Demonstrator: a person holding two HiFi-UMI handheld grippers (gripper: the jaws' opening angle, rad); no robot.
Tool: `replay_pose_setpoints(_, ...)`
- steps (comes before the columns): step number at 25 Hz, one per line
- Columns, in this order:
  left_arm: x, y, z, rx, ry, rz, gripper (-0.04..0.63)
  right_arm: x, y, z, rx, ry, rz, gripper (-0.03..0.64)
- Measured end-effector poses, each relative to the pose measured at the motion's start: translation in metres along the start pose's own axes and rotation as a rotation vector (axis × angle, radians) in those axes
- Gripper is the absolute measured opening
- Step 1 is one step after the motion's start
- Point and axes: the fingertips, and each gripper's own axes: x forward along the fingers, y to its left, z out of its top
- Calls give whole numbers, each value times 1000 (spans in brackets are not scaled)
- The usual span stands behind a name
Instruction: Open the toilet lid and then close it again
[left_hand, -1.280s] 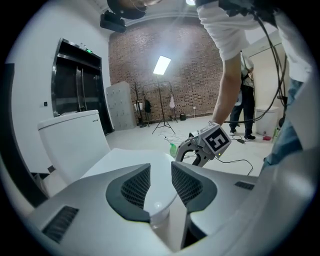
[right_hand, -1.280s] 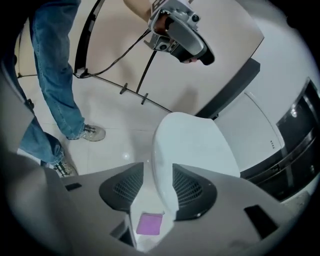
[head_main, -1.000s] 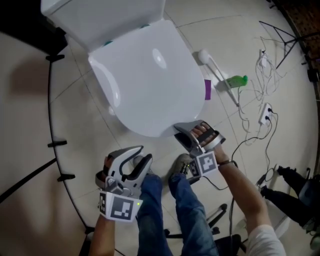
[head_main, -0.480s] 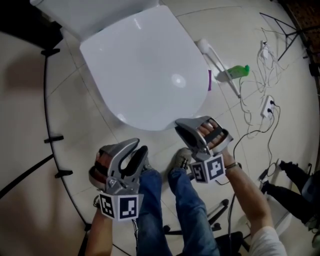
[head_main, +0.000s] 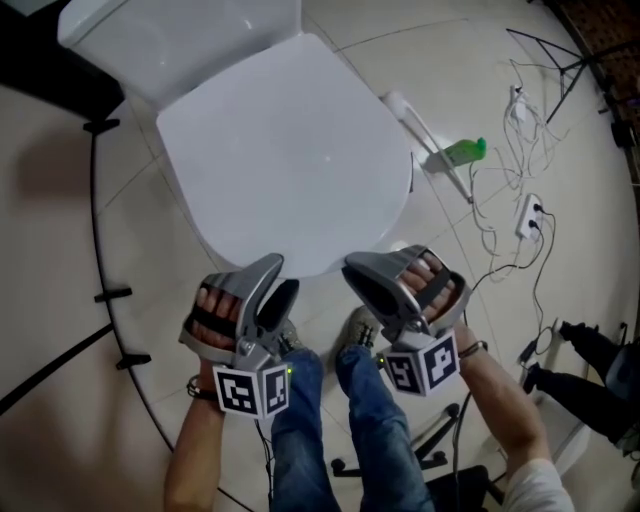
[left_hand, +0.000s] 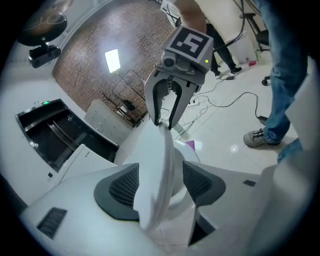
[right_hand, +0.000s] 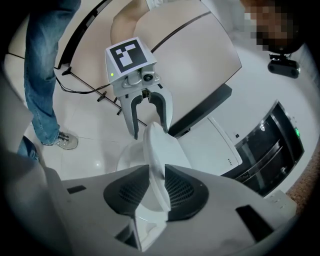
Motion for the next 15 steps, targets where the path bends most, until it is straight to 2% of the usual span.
replay_pose_setpoints(1,0,4,2,3,-10,3,246,-1,-4,2,5,-3,-7,103)
replay_pose_setpoints(2,-1,8,4,4,-24,-1,172,-3,-8,4,8,-7,-17,103)
replay_pose_setpoints(3,-3,11,6,5,-39,-7,129,-4,-12,6,10,-11,-26,103)
replay_pose_setpoints(8,-20,51,18,-22,-79,0,110,-18,-55,24,54,-56,-85,115)
replay_pose_setpoints(12,-39,146,20,-112,-106,120,90,-48,-104,33,153,-53,-158,115)
replay_pose_setpoints(15,-46,230,6,-212,-98,165,83,-79,-133,41,246,-23,-182,115)
